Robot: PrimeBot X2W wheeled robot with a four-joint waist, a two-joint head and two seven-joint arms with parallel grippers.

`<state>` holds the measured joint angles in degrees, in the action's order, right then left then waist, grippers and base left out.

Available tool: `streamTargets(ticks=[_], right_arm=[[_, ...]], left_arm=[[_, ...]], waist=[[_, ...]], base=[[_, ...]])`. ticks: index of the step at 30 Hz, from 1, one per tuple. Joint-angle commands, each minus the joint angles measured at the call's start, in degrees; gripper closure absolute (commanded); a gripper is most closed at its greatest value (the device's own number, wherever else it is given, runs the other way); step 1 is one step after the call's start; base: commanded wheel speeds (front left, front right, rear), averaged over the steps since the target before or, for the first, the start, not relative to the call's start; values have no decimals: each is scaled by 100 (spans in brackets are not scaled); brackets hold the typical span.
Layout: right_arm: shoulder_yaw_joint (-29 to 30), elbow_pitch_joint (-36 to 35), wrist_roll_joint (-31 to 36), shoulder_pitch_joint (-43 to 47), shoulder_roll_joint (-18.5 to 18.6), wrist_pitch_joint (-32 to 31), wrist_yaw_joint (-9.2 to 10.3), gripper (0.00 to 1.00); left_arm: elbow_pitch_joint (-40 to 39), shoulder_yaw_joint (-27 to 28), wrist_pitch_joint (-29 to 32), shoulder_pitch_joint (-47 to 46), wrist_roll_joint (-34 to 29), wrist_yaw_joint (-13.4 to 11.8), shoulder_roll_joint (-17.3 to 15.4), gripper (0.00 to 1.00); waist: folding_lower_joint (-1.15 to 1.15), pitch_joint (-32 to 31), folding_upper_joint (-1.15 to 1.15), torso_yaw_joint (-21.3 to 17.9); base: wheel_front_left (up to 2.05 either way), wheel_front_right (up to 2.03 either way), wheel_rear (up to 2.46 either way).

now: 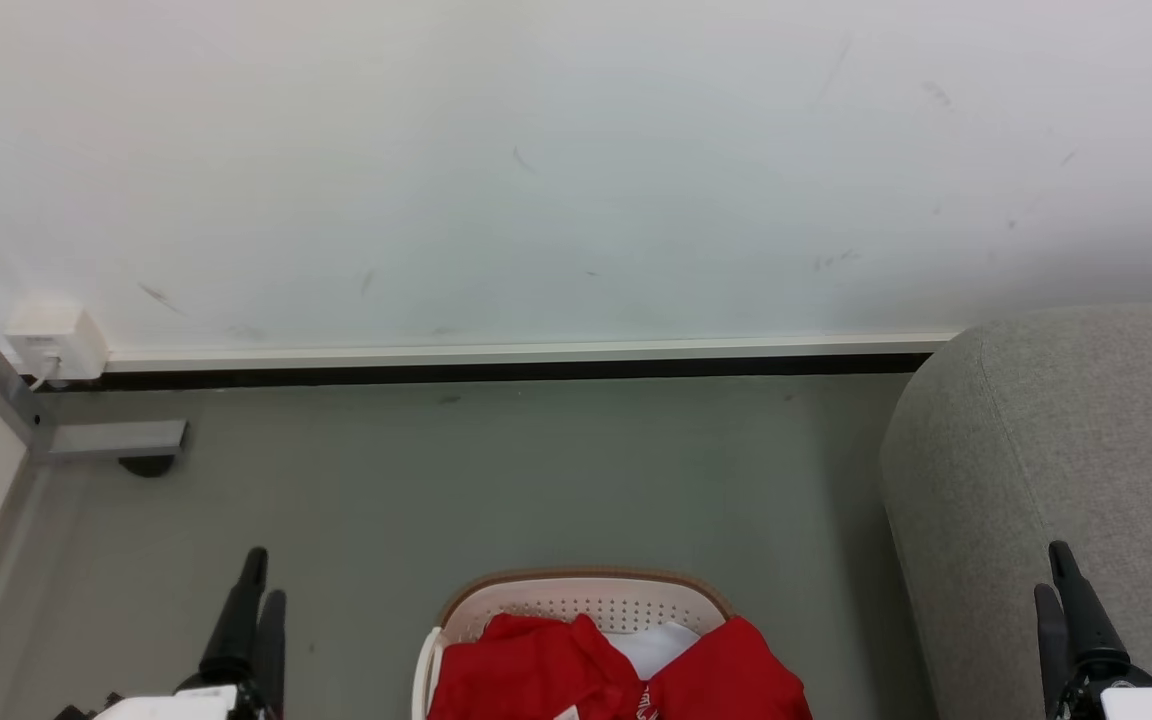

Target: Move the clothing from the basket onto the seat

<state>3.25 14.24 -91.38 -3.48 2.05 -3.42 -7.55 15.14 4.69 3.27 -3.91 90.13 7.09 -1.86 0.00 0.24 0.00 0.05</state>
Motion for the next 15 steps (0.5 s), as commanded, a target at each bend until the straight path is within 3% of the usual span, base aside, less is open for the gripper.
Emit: streamTargets(ticks=[1, 15], right_arm=[[-66, -165, 110, -158, 66, 67, 1, 0], [-411, -336, 1212, -214, 172, 416, 3, 0]], left_arm=[[-138, -13, -56, -179, -171, 16, -42, 0], [-359, -61, -401, -235, -1911, 23, -59, 0]], waist=[[0, 2, 0, 0], [0, 17, 0, -7]], base=[[0, 0, 0], [0, 0, 0]])
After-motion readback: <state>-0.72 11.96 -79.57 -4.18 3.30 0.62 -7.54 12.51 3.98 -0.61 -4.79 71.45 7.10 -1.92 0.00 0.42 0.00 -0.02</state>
